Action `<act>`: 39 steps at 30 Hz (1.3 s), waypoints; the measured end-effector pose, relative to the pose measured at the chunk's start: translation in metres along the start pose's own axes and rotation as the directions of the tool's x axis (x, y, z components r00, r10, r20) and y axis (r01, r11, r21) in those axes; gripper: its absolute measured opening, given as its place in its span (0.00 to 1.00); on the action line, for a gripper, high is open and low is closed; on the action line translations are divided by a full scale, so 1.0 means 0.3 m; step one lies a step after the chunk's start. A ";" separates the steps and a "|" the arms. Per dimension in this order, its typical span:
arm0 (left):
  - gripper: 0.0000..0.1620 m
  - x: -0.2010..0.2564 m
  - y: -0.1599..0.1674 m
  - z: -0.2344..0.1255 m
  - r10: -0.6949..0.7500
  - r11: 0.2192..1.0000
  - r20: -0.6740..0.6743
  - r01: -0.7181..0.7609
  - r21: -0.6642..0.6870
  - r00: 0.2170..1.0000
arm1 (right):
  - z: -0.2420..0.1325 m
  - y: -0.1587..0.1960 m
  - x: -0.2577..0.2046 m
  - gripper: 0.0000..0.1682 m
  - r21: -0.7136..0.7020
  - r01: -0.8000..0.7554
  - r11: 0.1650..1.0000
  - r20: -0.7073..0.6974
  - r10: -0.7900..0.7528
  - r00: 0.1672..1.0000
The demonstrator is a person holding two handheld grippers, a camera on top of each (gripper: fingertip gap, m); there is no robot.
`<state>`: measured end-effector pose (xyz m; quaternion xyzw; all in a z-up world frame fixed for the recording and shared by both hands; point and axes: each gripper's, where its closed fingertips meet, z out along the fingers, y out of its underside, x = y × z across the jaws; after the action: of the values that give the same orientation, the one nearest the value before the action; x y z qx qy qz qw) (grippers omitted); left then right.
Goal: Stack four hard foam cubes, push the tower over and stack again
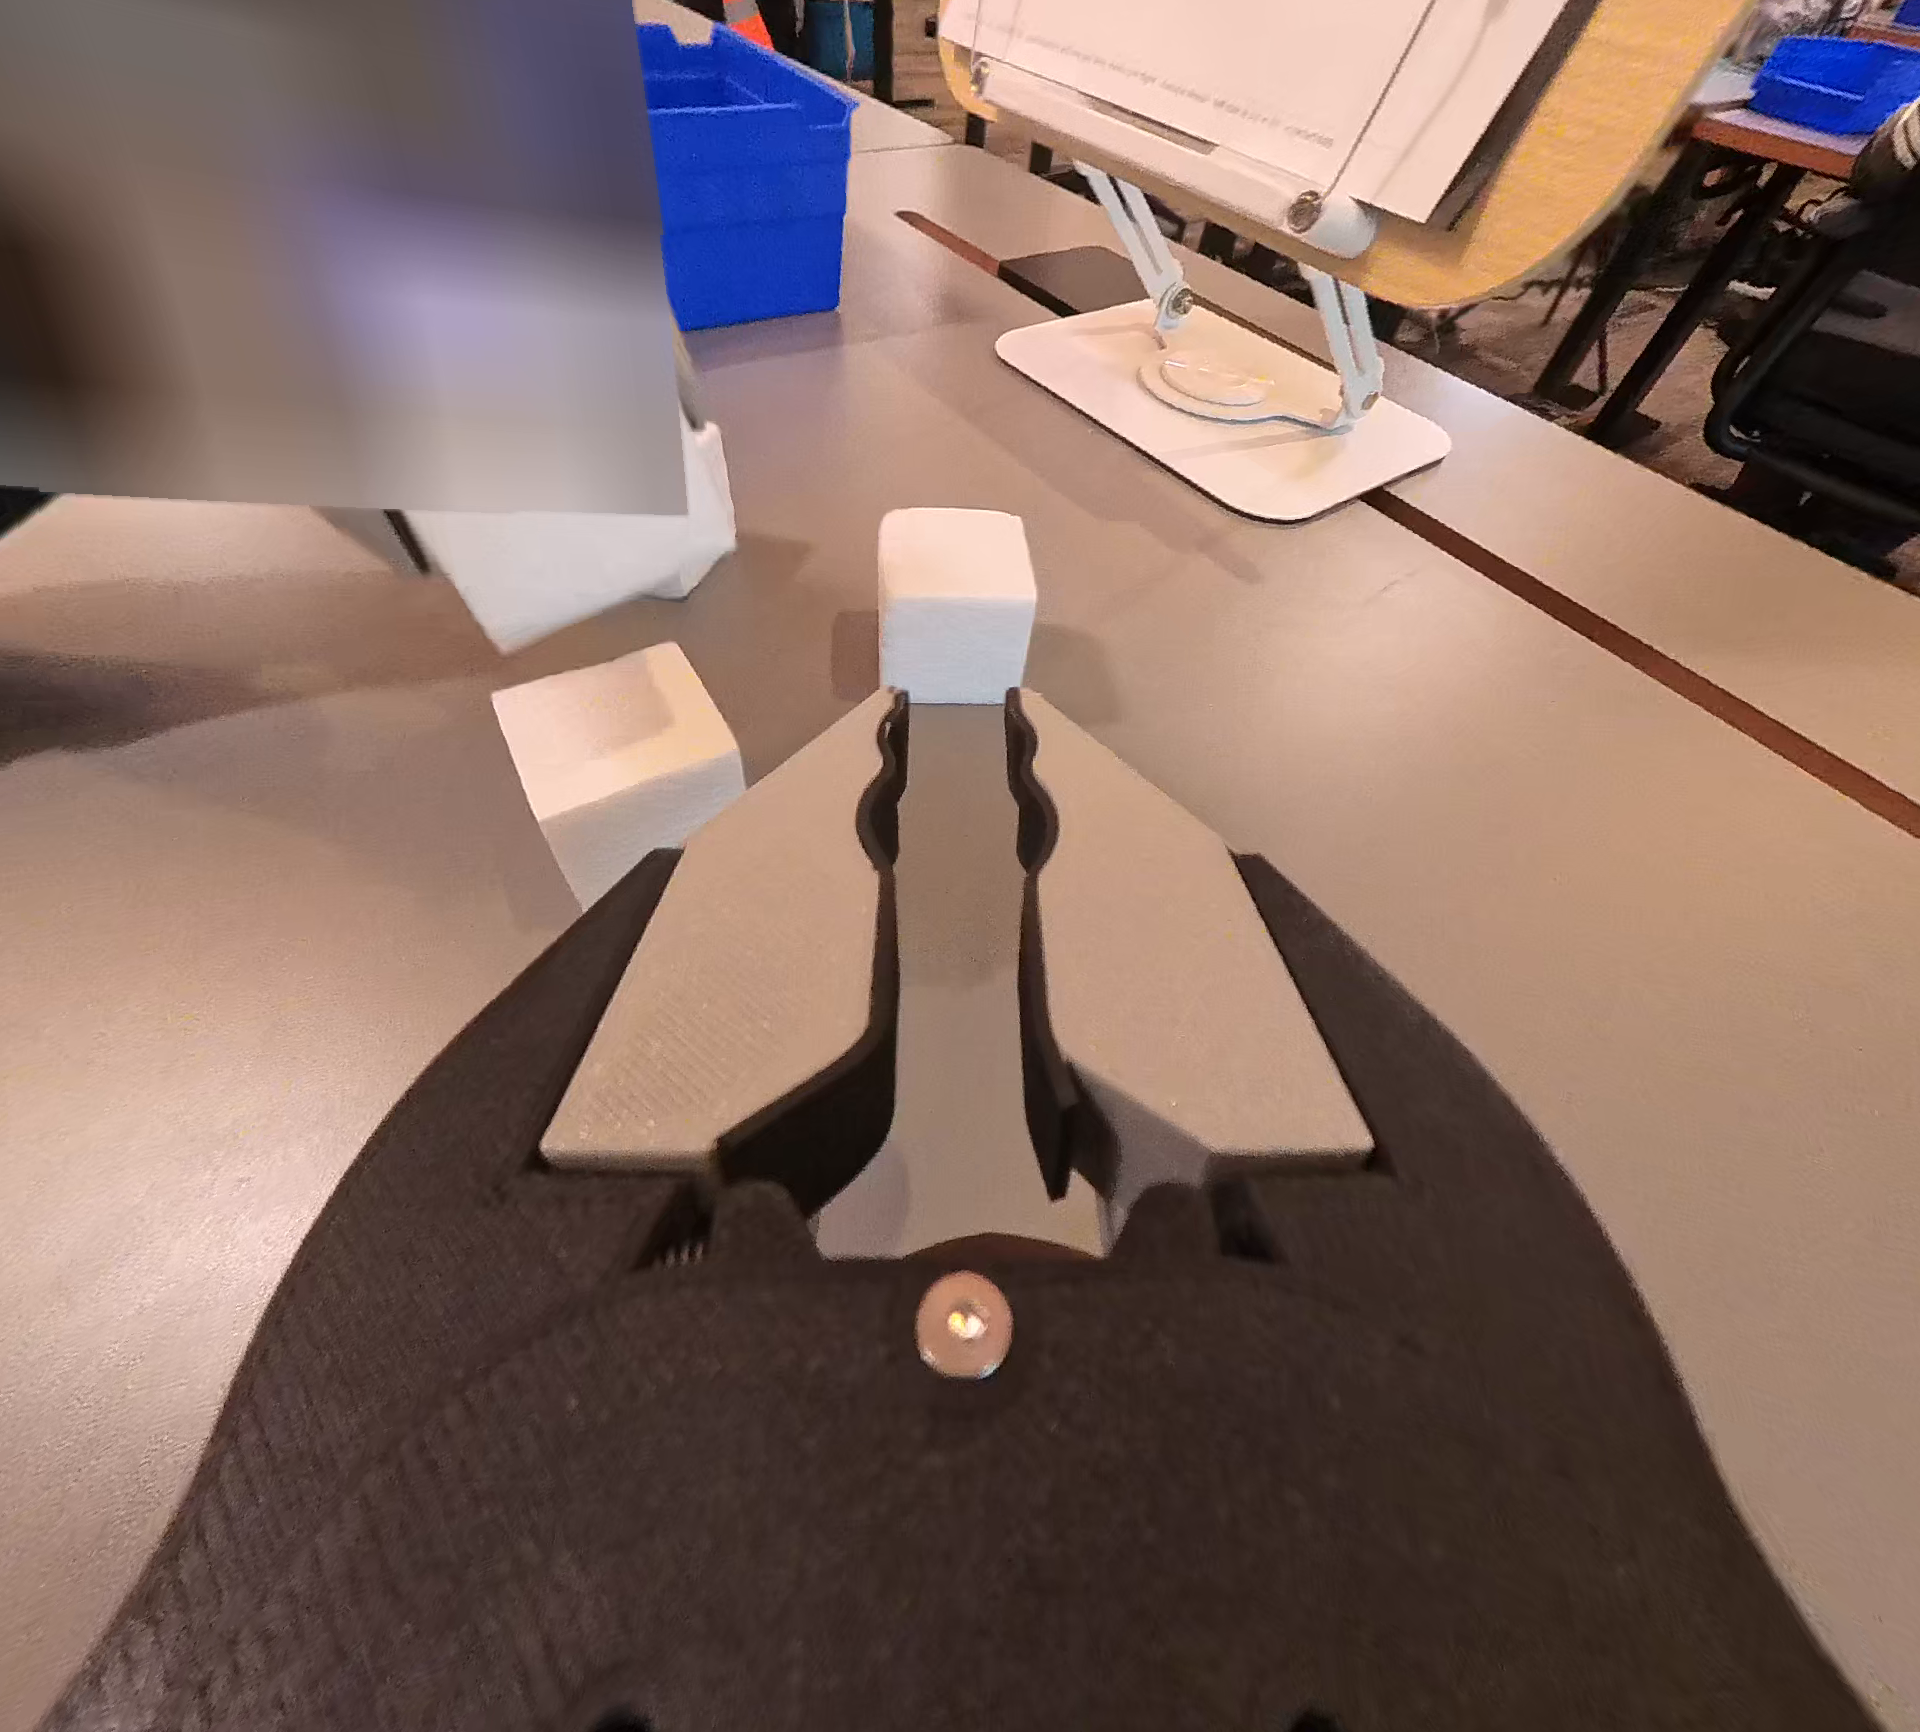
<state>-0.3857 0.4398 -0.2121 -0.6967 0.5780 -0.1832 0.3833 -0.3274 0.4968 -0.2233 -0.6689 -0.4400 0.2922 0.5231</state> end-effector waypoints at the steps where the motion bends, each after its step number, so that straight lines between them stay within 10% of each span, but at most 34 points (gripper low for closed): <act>1: 0.35 0.010 0.003 0.018 0.021 1.000 -0.002 -0.021 -0.018 1.000 | -0.005 0.001 0.007 0.09 0.002 -0.004 1.000 -0.002 0.004 1.000; 39: 0.35 0.044 0.063 0.065 0.109 0.967 -0.051 -0.118 -0.224 0.993 | -0.006 0.041 0.021 0.09 -0.045 0.020 0.999 -0.011 -0.021 1.000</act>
<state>-0.3812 0.4330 -0.2412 -0.6979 0.6413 -0.1071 0.3003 -0.3195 0.5009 -0.2341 -0.6777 -0.4503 0.2731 0.5132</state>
